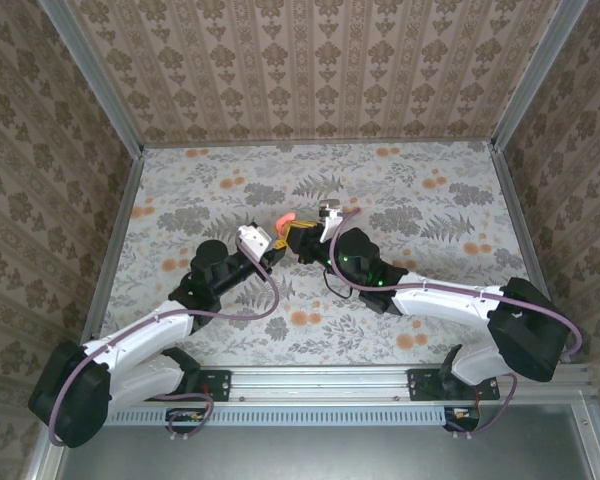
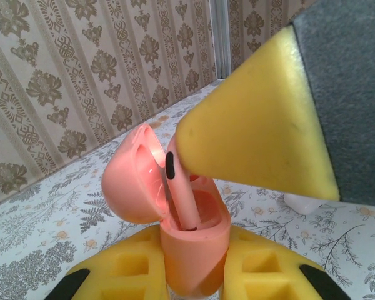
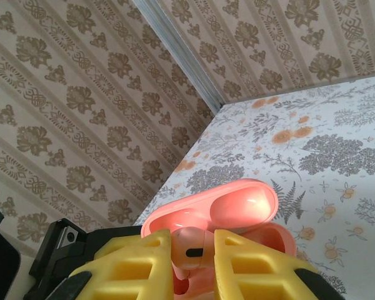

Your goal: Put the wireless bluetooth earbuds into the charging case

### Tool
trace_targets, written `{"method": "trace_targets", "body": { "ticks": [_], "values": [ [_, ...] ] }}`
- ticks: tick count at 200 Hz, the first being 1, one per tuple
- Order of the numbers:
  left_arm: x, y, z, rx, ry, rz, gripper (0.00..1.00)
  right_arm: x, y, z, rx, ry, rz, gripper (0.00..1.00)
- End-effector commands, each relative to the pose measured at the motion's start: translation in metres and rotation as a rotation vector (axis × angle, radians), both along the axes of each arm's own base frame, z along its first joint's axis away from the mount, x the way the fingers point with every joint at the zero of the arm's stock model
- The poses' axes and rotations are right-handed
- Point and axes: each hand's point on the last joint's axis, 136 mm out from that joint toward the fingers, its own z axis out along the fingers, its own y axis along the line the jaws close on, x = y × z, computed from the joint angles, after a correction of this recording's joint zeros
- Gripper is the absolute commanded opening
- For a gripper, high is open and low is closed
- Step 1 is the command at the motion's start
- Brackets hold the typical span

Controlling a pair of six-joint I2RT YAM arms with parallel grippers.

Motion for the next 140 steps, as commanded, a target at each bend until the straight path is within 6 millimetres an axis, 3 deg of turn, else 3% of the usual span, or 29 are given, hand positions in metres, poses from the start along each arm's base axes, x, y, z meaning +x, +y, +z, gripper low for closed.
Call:
{"method": "trace_targets", "body": {
  "ticks": [1, 101, 140],
  "values": [
    [-0.002, -0.002, 0.03, -0.07, -0.053, -0.007, 0.07, -0.005, 0.006, 0.01, 0.041, -0.015, 0.03, 0.18],
    [-0.003, -0.001, 0.045, -0.1, -0.076, -0.004, 0.07, -0.003, 0.012, -0.025, -0.01, 0.059, 0.038, 0.19],
    [-0.004, 0.0, 0.046, -0.1, -0.077, -0.004, 0.07, -0.004, 0.009, -0.023, -0.016, 0.057, 0.03, 0.32]
  ]
}}
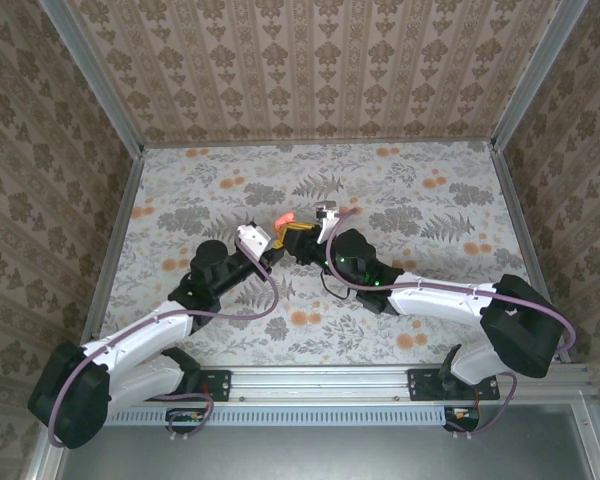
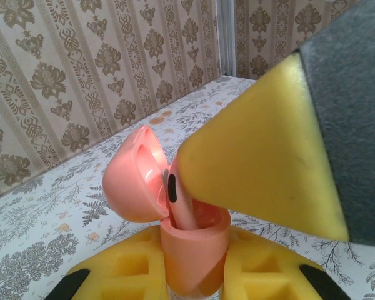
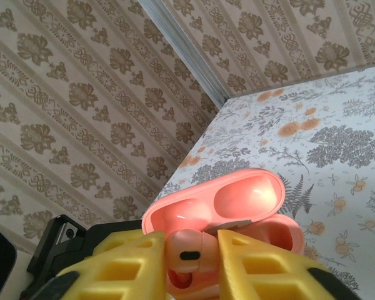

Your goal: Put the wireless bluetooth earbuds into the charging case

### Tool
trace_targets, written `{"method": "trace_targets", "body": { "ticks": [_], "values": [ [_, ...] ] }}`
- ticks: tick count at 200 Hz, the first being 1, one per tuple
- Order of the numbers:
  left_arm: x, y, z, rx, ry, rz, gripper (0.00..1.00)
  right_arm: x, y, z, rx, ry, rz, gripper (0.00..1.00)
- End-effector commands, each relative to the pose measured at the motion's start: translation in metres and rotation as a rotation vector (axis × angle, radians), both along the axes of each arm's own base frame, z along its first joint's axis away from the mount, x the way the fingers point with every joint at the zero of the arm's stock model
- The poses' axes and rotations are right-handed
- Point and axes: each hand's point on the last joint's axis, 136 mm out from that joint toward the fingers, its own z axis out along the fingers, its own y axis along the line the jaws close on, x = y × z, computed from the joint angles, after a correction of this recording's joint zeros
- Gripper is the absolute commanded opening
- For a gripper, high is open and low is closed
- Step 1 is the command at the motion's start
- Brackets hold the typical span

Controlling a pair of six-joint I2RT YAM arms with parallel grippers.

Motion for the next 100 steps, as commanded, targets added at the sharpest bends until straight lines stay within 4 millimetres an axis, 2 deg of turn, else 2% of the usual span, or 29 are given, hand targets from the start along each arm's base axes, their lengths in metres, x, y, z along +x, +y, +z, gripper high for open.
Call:
{"method": "trace_targets", "body": {
  "ticks": [1, 51, 64, 68, 100],
  "values": [
    [-0.005, -0.003, 0.047, -0.097, -0.093, -0.021, 0.07, -0.004, 0.002, -0.014, -0.029, 0.031, 0.013, 0.33],
    [-0.006, -0.002, 0.043, -0.097, -0.078, -0.026, 0.07, -0.005, -0.006, 0.008, -0.025, -0.007, 0.005, 0.45],
    [-0.006, -0.002, 0.041, -0.097, -0.073, -0.023, 0.07, -0.004, -0.006, 0.009, -0.034, -0.009, 0.009, 0.47],
    [-0.006, -0.002, 0.041, -0.097, -0.07, -0.022, 0.07, -0.007, -0.01, 0.023, -0.012, -0.029, 0.008, 0.48],
    [-0.005, 0.004, 0.032, -0.099, -0.053, 0.0, 0.07, -0.008, -0.019, 0.039, -0.016, -0.038, 0.034, 0.5]
  ]
}}
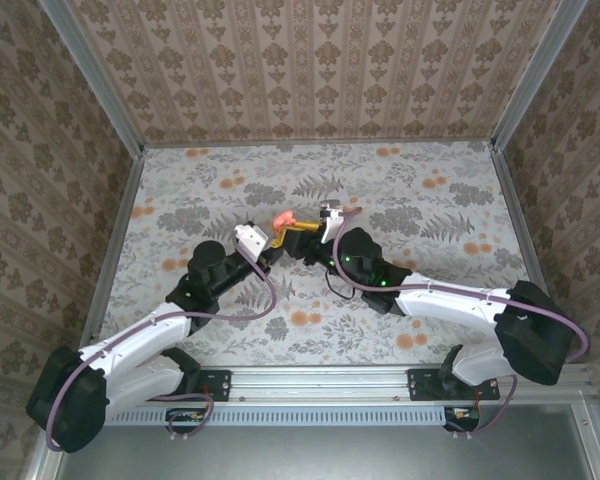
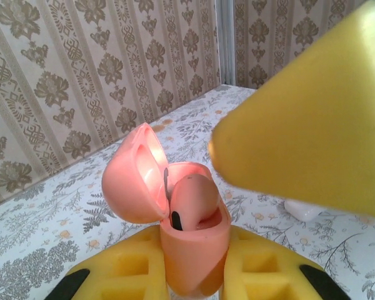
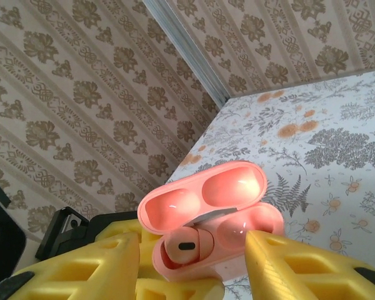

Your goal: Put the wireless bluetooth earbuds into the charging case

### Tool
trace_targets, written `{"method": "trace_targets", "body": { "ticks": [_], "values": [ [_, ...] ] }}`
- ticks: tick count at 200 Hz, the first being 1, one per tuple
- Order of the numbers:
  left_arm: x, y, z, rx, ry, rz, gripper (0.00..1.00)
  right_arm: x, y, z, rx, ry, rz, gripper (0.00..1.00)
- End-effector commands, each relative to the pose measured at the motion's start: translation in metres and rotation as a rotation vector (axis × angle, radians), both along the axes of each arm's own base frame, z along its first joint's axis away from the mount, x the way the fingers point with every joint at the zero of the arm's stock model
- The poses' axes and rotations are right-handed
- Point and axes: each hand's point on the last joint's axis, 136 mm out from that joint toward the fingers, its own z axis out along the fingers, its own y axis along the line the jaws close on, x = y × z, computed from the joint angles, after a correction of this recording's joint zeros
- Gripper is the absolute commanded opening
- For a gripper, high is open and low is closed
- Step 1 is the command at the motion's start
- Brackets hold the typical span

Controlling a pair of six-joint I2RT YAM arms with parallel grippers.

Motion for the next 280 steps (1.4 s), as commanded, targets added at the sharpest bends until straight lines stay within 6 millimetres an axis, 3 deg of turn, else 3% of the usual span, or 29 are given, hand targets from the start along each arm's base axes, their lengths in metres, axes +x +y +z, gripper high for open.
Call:
{"method": "trace_targets", "body": {
  "ticks": [1, 20, 61, 88, 92, 106, 142, 170, 217, 280],
  "values": [
    [-0.003, 0.002, 0.022, -0.07, -0.04, 0.0, 0.07, -0.002, -0.007, 0.025, -0.001, -0.028, 0.032, 0.49],
    [-0.002, 0.008, 0.015, -0.069, -0.024, 0.019, 0.07, 0.003, -0.013, 0.022, -0.032, 0.027, 0.053, 0.48],
    [0.0, 0.023, 0.005, -0.066, 0.006, 0.063, 0.07, 0.018, -0.029, -0.005, -0.106, 0.209, 0.072, 0.47],
    [0.003, 0.033, 0.0, -0.047, 0.021, 0.105, 0.07, 0.027, -0.048, -0.042, -0.197, 0.421, 0.052, 0.46],
    [0.003, 0.034, -0.002, -0.042, 0.024, 0.108, 0.07, 0.03, -0.051, -0.058, -0.233, 0.476, 0.041, 0.46],
    [0.004, 0.038, -0.004, -0.033, 0.03, 0.123, 0.07, 0.032, -0.065, -0.087, -0.332, 0.605, 0.03, 0.44],
    [0.005, 0.043, -0.006, -0.023, 0.035, 0.141, 0.07, 0.035, -0.098, -0.147, -0.482, 0.935, -0.026, 0.44],
    [0.006, 0.046, -0.004, -0.022, 0.03, 0.151, 0.07, 0.047, -0.093, -0.175, -0.522, 1.018, -0.018, 0.44],
    [0.007, 0.051, -0.004, -0.012, 0.029, 0.164, 0.07, 0.069, -0.078, -0.2, -0.572, 1.047, 0.026, 0.43],
    [0.008, 0.054, -0.005, -0.011, 0.031, 0.175, 0.07, 0.069, -0.069, -0.224, -0.593, 1.102, 0.077, 0.4]
  ]
}}
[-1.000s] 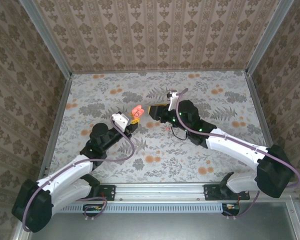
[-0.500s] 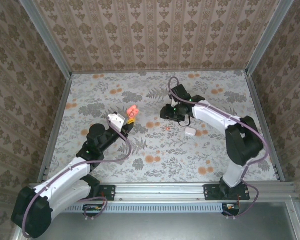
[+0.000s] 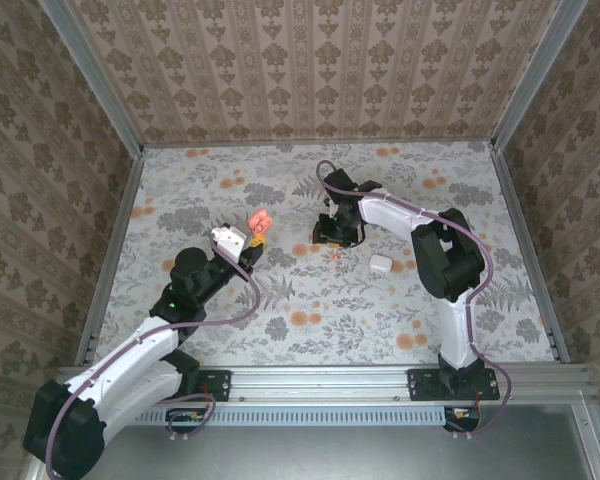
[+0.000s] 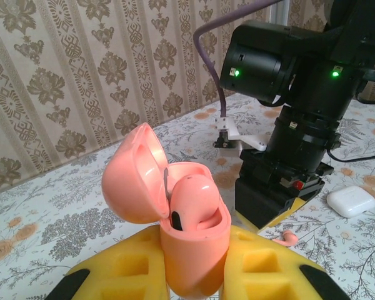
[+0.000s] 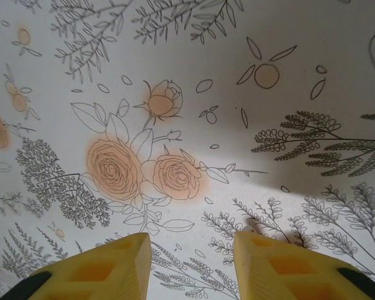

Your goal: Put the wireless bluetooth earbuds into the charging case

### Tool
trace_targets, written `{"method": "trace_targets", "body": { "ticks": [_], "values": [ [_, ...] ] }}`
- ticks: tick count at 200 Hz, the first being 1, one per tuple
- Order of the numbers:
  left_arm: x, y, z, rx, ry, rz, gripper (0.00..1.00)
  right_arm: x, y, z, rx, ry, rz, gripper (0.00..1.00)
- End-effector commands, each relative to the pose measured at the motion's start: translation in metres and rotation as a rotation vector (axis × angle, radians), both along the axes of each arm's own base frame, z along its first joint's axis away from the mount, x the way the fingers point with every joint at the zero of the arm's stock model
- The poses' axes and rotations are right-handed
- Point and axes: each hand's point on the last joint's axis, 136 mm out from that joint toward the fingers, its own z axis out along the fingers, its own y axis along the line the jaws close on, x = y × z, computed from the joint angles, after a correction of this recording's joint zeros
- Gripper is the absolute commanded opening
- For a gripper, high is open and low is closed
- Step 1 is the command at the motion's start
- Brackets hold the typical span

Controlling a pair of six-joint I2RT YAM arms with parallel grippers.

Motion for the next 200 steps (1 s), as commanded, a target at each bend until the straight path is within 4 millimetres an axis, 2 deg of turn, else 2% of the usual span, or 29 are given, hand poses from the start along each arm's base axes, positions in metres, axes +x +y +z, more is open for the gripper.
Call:
{"method": "trace_targets", "body": {
  "ticks": [1, 81, 135, 177, 200],
  "values": [
    [0.0, 0.004, 0.0, 0.003, -0.005, 0.014, 0.07, -0.01, 0.004, -0.008, -0.002, 0.06, 0.039, 0.4],
    [0.0, 0.005, -0.002, -0.003, 0.007, 0.015, 0.08, -0.032, 0.007, -0.019, -0.027, 0.135, 0.123, 0.4],
    [-0.001, 0.006, -0.004, -0.004, 0.014, 0.015, 0.08, -0.051, -0.003, -0.018, -0.085, 0.19, 0.193, 0.39],
    [-0.002, 0.006, -0.006, -0.005, 0.02, 0.015, 0.08, -0.046, -0.022, -0.007, -0.142, 0.177, 0.089, 0.39],
    [-0.002, 0.006, -0.006, -0.006, 0.018, 0.016, 0.08, -0.037, -0.024, -0.009, -0.128, 0.156, -0.01, 0.4]
  ]
}}
